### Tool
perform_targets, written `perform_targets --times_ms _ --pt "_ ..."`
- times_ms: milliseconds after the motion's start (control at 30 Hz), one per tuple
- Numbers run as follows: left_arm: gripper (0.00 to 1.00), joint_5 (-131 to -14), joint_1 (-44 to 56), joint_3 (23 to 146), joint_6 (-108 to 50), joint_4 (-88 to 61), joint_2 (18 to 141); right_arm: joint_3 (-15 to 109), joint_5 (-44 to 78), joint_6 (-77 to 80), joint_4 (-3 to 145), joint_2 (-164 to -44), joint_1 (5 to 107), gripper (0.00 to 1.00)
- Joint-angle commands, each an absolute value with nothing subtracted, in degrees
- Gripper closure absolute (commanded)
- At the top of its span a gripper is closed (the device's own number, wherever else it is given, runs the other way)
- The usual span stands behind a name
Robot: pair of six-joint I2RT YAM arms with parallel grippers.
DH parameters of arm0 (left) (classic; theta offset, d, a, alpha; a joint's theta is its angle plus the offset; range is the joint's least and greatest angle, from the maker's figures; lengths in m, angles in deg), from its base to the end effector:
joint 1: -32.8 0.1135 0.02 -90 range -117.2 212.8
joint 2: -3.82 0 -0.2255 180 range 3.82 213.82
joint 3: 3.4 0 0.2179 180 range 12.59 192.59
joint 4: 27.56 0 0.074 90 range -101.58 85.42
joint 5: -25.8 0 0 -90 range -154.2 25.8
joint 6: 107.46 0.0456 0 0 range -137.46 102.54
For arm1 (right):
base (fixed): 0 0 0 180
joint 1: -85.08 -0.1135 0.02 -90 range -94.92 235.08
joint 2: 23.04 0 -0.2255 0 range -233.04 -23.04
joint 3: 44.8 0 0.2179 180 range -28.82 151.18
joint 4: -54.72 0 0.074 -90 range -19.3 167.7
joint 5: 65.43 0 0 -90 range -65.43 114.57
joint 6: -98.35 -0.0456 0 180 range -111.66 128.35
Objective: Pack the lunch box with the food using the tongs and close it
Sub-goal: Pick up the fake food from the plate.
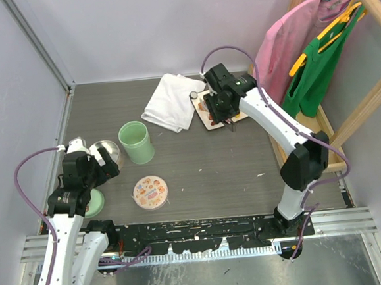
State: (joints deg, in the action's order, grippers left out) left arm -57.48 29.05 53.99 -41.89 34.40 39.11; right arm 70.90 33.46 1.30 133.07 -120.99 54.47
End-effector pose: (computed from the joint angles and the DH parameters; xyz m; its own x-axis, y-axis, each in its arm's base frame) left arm 0.1295 -0.0031 0.2493 -0.5721 -0.3741 -0.7299 -0.2870 0.9250 -0.2492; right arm 0.2766 0.1554 0.2995 -0.7979 -0.3312 -0.5037 -0.3424 0.9367 -0.0734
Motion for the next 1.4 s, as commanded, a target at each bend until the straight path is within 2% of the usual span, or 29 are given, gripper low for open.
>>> perform_targets --times_ms 0,333,500,1033,1200,1367 --pt "0.02 -57.29 28.8 54.62 -41.5 32.28 38.95 78.63 33.81 5.44 131.02 -127.06 54.74 0.52" --pt "0.02 -57.16 28.85 54.49 -41.37 32.19 38.82 89.79 39.3 7.69 134.6 -138.67 54.76 0.52" --pt "0.02 -57.26 28.85 54.51 -41.41 32.2 38.92 91.13 41.73 9.02 135.32 -141.51 54.83 0.51" --pt "0.02 -57.34 28.85 54.53 -41.38 32.19 39.07 91.71 39.63 10.11 135.15 -144.61 55.15 0.52" --pt "0.02 -57.54 28.86 54.51 -41.46 32.11 39.26 93.33 35.32 9.88 135.7 -144.35 55.19 0.52" --pt "0.02 -57.69 28.84 54.69 -41.52 32.28 39.45 93.05 37.57 9.64 135.65 -144.81 55.14 0.52"
